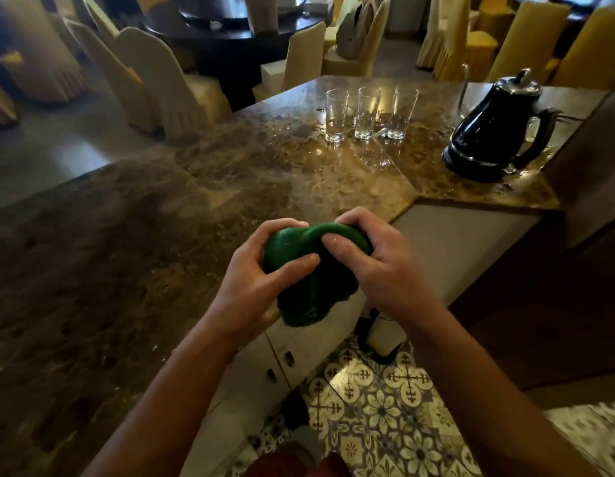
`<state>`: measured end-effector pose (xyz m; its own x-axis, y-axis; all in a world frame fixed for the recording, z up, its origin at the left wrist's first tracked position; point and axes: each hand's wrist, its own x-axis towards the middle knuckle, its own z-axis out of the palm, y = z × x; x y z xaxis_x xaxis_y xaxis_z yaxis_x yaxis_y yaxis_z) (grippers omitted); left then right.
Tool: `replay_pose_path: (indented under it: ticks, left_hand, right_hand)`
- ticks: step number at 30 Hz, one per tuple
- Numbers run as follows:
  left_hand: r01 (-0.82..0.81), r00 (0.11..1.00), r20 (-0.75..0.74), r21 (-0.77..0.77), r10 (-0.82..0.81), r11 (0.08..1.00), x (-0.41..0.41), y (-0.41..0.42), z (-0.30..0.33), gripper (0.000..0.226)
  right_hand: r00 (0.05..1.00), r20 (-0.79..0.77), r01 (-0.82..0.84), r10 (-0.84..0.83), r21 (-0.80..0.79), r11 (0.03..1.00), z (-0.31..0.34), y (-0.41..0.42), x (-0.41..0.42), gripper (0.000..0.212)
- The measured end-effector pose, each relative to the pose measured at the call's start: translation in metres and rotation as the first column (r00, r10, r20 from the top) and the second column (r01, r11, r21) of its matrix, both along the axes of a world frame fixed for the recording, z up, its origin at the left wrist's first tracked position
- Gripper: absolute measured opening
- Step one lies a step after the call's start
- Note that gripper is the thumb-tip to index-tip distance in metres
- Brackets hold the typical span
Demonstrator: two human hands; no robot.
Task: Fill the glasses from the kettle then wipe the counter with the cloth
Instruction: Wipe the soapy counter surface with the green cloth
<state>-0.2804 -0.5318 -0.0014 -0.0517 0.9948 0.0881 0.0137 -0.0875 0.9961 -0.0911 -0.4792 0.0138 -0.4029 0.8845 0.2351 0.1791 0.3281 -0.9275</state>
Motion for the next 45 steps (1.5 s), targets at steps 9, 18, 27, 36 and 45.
replay_pose_path:
  ticks: [9,18,27,36,45]
  left_hand:
    - [0.112,0.977,-0.2,0.172,-0.076,0.979,-0.061,0.102,0.027,0.034]
    - [0.091,0.994,-0.061,0.061,-0.088,0.994,-0.095,0.171,0.018,0.044]
    - [-0.18,0.978,-0.089,0.085,0.188,0.98,-0.074,0.225,0.031,0.031]
    - [-0.398,0.793,-0.456,0.116,0.405,0.91,-0.049,0.306,0.042,0.031]
    - [-0.326,0.718,-0.691,-0.22,0.089,0.919,-0.097,0.326,0.064,0.041]
  right_hand:
    - [0.998,0.058,-0.01,-0.003,0.233,0.972,0.04,0.101,-0.04,0.012]
    - [0.999,-0.025,0.031,-0.027,0.149,0.988,0.036,0.195,-0.056,0.013]
    - [0.994,-0.018,-0.112,0.111,-0.166,0.98,-0.015,0.276,-0.085,0.032]
    - [0.823,-0.046,-0.541,0.567,-0.372,0.754,-0.029,0.322,-0.079,0.084]
    - [0.954,0.054,-0.273,0.296,-0.26,0.926,-0.022,0.417,-0.075,0.023]
